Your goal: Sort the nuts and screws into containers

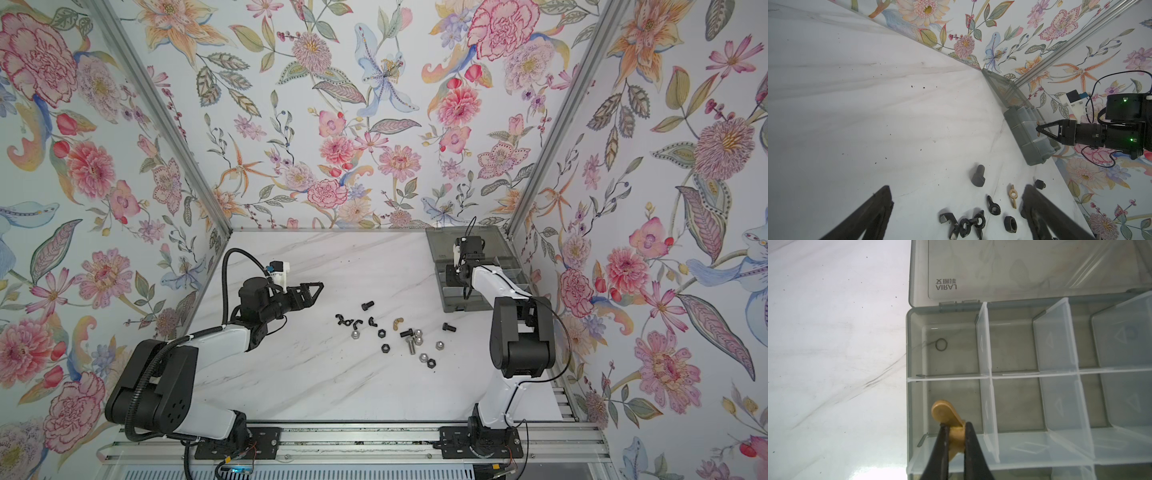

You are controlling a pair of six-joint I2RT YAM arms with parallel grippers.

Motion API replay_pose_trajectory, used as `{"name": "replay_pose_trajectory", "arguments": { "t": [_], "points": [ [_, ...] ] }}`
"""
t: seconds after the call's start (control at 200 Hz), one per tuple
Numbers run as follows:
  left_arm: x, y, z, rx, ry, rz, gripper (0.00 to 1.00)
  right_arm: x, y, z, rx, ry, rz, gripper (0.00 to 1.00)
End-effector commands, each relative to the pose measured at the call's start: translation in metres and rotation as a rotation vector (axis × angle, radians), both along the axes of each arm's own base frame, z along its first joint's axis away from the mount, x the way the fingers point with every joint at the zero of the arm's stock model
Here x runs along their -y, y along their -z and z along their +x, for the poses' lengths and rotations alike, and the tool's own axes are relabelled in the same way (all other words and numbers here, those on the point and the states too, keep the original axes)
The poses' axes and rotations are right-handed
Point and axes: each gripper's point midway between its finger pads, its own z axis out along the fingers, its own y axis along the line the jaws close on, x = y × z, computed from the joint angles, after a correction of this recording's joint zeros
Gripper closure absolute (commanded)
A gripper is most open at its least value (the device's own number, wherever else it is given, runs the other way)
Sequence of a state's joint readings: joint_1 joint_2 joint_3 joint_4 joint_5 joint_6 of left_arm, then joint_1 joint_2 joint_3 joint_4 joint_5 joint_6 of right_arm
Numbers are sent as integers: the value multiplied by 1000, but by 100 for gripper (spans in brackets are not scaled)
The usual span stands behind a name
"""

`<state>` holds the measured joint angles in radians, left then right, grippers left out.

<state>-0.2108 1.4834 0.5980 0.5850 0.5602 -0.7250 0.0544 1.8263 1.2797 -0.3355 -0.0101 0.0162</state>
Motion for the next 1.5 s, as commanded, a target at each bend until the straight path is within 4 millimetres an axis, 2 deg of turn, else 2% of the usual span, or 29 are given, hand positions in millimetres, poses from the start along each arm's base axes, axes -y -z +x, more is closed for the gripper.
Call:
{"name": "replay_pose_trajectory", "arguments": {
  "t": [0.0,0.11,0.275,0.38,0.455,0.575,0.741,0.886,0.986,1.136,1.276,1.496],
  "points": [
    [7,-2,6,0,3,15,1,6,14,-3,-31,22,-12,99],
    [13,-3,7,-2,16,18,1,7,18,-3,-39,25,-15,97],
    [20,-2,7,-10,29,23,0,8,22,-2,-49,27,-19,89],
    [22,-3,7,-12,36,18,1,8,22,-3,-49,29,-24,74],
    [22,-3,6,-14,36,21,1,10,21,-4,-49,32,-29,68],
    [22,-4,7,-12,37,24,0,10,11,-5,-27,30,-30,62],
    [21,-4,7,-14,34,29,1,0,-19,-12,33,0,3,57],
    [21,-3,7,-18,33,35,1,-26,-46,-35,63,-70,62,53],
    [20,-1,7,-30,24,38,1,-50,-52,-57,35,-122,126,49],
    [18,-1,7,-42,7,35,1,-84,-39,-95,-65,-135,227,46],
    [21,-2,5,-46,24,28,1,-107,-23,-123,-145,-96,308,43],
    [23,0,4,-52,33,28,1,-117,-8,-146,-218,91,378,42]
  ]
}}
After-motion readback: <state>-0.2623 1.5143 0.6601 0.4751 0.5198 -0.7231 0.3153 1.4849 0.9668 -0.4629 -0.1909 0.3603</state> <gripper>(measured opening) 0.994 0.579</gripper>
